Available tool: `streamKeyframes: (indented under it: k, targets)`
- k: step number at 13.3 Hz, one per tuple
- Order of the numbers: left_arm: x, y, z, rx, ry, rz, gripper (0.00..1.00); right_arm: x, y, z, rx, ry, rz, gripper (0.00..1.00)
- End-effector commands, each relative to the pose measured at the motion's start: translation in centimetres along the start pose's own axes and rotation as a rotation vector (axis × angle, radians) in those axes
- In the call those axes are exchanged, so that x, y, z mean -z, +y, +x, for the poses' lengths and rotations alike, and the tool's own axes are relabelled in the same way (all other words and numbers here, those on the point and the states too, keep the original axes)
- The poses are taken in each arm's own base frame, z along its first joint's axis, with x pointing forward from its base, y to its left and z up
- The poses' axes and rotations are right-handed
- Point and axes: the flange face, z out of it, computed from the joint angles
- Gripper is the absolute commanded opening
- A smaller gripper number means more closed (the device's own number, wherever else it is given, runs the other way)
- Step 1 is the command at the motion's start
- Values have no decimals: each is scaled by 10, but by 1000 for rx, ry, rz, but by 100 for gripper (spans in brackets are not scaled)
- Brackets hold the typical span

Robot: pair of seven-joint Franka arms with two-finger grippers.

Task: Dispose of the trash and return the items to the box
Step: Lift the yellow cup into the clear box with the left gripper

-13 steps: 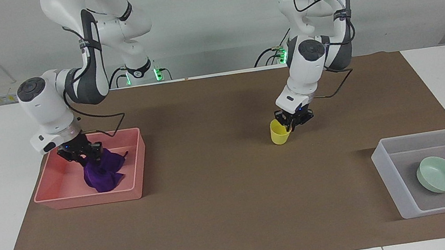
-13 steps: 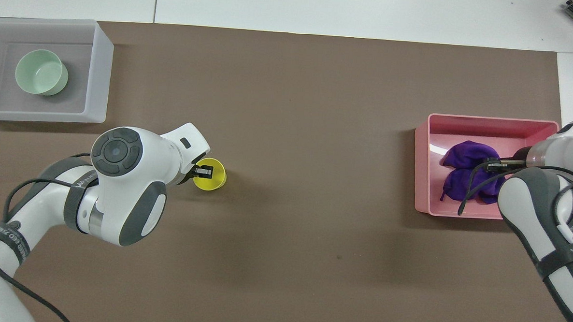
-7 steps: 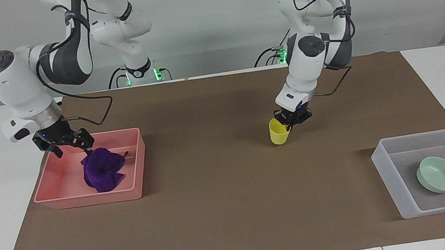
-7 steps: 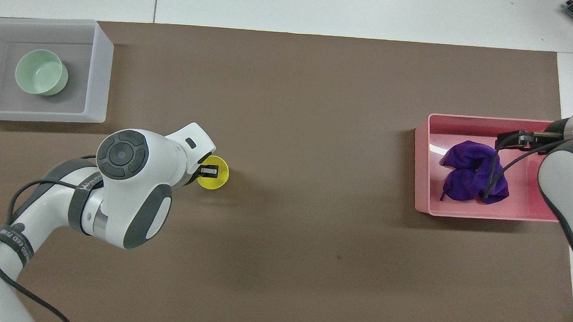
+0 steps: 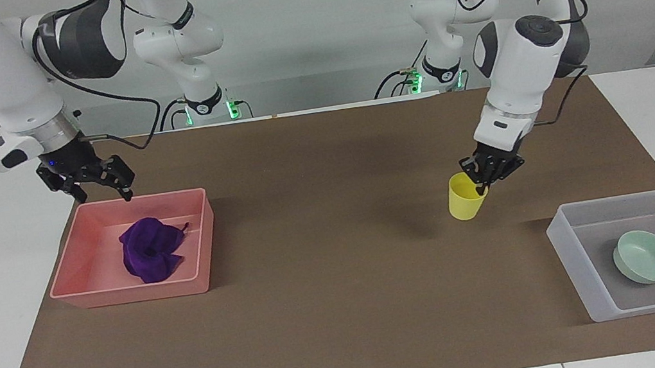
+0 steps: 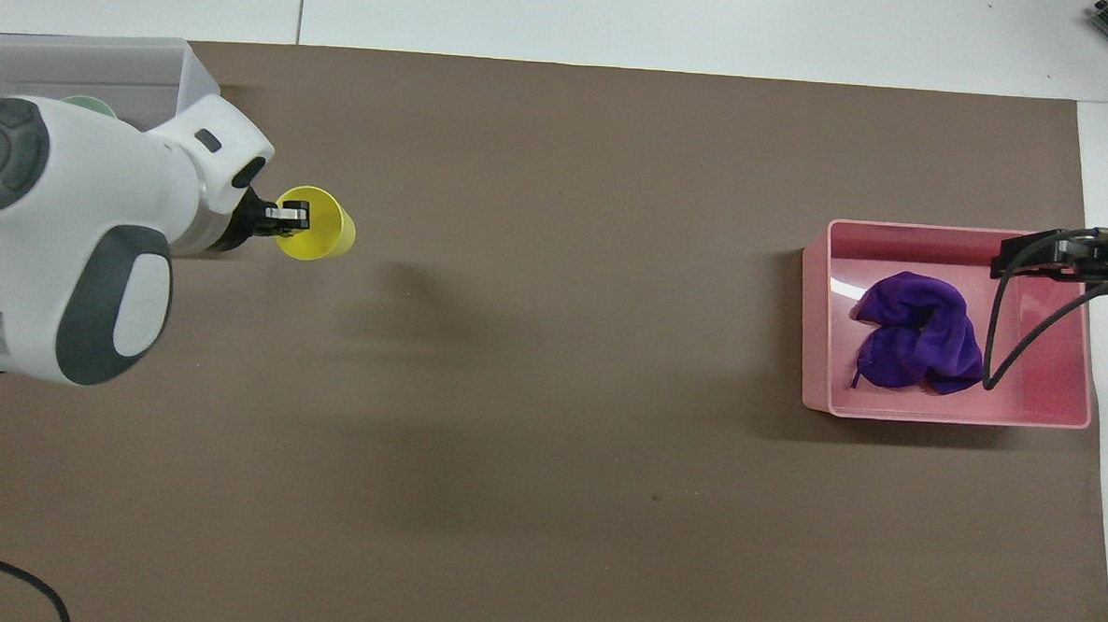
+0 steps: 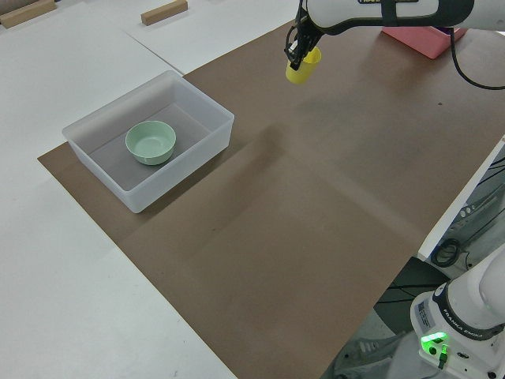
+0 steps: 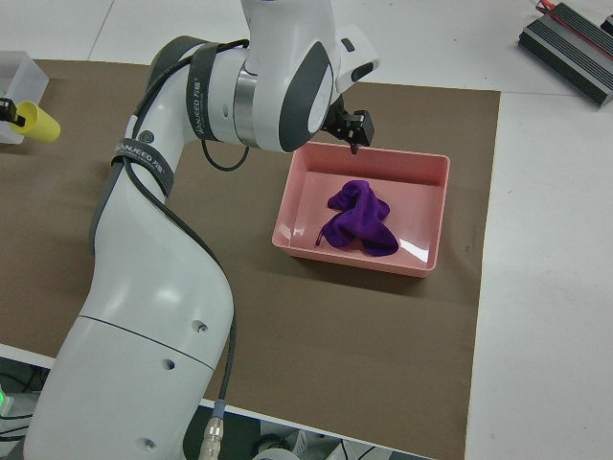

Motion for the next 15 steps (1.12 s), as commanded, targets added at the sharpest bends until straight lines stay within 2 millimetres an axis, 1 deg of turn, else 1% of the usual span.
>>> streamKeyframes:
  k: [1,2,3,5,6,7,8,9,10,12,13,14,15]
  targets:
    - [19,-36,47,5,4,12,0,24,-8,-3,-28,-9,-26,100]
    - [25,-52,55,27,5,17,0,36,-12,-10,-30,2,-25,100]
    - [30,-67,61,9,3,21,0,45,-12,-17,-32,2,-25,100]
    - [40,-109,76,21,24,25,0,63,-9,-30,-36,-1,-23,100]
    - [41,-124,80,21,31,26,0,69,-8,-36,-37,-17,-21,100]
    - [40,-141,82,33,41,32,0,84,-6,-39,-39,-20,-21,100]
    - [39,-162,83,37,41,36,0,94,-7,-42,-38,-27,-24,100]
    - [37,-180,89,37,43,39,0,102,-8,-46,-37,-37,-23,100]
    - [40,-199,96,56,52,42,0,102,-10,-48,-34,-51,-21,100]
    - [41,-232,98,92,63,39,0,84,-9,-52,-40,-76,-24,100]
    - [35,-244,102,85,60,40,0,80,-9,-55,-38,-72,-21,100]
    - [30,-260,107,99,63,43,0,77,-10,-54,-33,-56,-20,100]
    - [21,-273,112,110,61,43,0,73,-10,-54,-33,-54,-22,100]
